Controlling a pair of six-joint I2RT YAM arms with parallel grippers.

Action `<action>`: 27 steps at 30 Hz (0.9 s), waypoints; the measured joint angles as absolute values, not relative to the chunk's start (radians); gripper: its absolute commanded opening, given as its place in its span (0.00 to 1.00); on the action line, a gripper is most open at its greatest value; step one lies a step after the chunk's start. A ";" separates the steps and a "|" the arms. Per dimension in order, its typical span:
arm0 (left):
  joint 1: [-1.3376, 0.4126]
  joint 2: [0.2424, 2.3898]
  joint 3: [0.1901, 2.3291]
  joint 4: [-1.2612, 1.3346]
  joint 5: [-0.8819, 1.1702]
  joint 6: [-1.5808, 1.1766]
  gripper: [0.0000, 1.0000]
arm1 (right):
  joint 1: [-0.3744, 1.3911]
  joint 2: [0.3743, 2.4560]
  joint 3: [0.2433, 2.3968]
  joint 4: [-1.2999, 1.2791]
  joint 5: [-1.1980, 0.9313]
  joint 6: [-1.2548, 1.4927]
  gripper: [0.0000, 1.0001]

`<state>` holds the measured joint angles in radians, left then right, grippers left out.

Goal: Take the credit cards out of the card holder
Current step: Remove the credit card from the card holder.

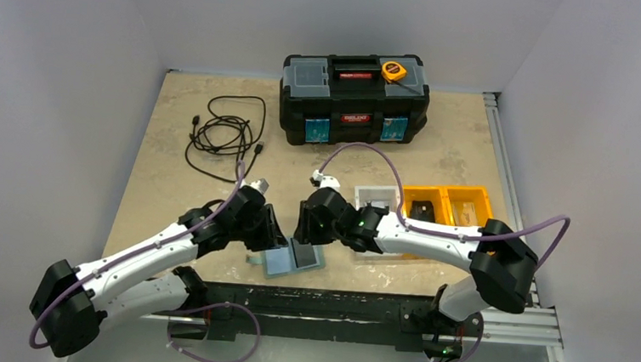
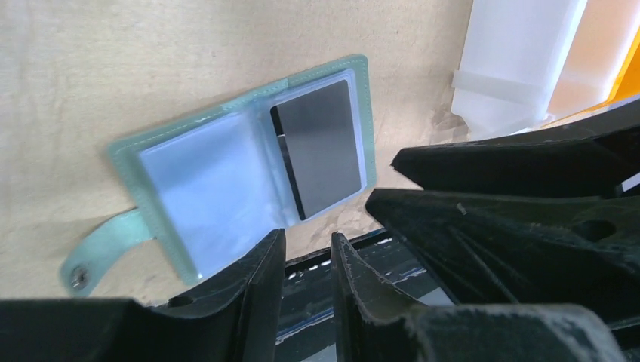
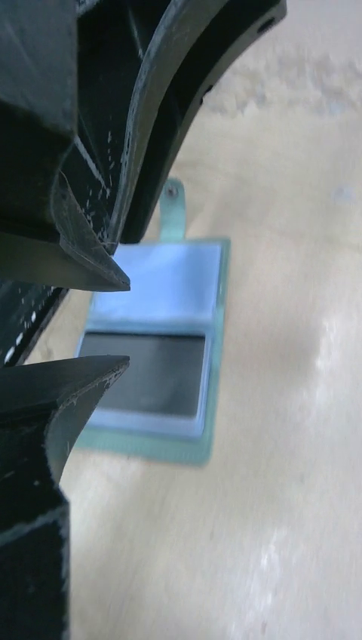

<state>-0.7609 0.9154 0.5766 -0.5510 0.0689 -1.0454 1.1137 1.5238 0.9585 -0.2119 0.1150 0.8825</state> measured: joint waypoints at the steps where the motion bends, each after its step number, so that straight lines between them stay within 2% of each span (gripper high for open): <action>1: -0.754 0.935 0.566 -0.521 0.091 -1.051 0.26 | 1.107 1.514 0.947 -0.226 0.131 0.879 0.37; 10: -0.719 1.128 0.477 -0.285 0.206 -1.077 0.20 | 1.102 1.550 0.910 -0.284 0.175 0.850 0.32; 17: -0.698 1.188 0.409 -0.167 0.241 -1.082 0.18 | 1.102 1.626 0.912 -0.304 0.199 0.830 0.30; 27: -0.672 1.231 0.348 0.004 0.304 -1.090 0.17 | 1.102 1.633 0.914 -0.305 0.216 0.830 0.11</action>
<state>-0.6720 1.2312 0.3485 0.0040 0.3038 -1.0904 1.1015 1.6333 0.9142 -0.3054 0.2161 0.8295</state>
